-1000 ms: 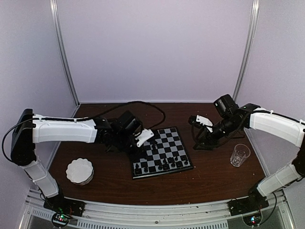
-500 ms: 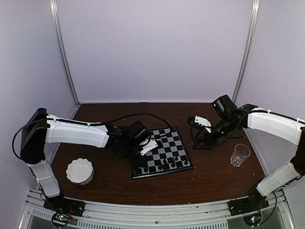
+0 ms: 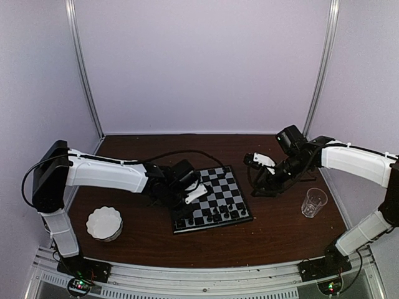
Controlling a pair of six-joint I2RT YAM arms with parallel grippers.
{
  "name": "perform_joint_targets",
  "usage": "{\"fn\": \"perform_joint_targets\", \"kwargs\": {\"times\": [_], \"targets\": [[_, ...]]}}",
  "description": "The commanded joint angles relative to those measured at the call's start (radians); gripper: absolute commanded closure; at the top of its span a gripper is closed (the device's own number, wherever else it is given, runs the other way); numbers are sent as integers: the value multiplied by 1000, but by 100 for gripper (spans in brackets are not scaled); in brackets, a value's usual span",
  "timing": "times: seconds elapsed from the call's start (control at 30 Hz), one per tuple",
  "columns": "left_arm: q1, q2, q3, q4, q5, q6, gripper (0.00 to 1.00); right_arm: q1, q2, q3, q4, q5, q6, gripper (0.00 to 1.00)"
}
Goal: Set up the chess pieces on the board
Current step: Place the pawn at g7.
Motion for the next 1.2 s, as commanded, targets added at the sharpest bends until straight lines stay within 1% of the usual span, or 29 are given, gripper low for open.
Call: {"fn": "perform_joint_targets", "kwargs": {"times": [0.0, 0.53, 0.63, 0.73, 0.8, 0.9, 1.03, 1.17], "targets": [[4, 22, 32, -8, 9, -5, 90, -3, 10, 10, 6, -1, -12, 44], [4, 43, 51, -27, 1, -15, 85, -2, 13, 12, 2, -6, -12, 44], [3, 42, 57, -34, 0, -19, 82, -2, 13, 16, -1, -9, -9, 44], [3, 20, 60, -49, -14, -20, 77, -1, 7, 24, -13, -15, -8, 44], [4, -20, 67, -69, -36, -15, 72, -2, 9, 45, -28, -14, -4, 44], [8, -85, 92, -90, -25, 0, 67, -2, 32, 95, -61, -27, -6, 44], [22, -145, 148, -107, -7, 14, 60, -2, 114, 212, -117, -26, -21, 44], [109, -157, 221, -100, 78, -53, 56, 16, 213, 321, -146, -3, -13, 46]]}}
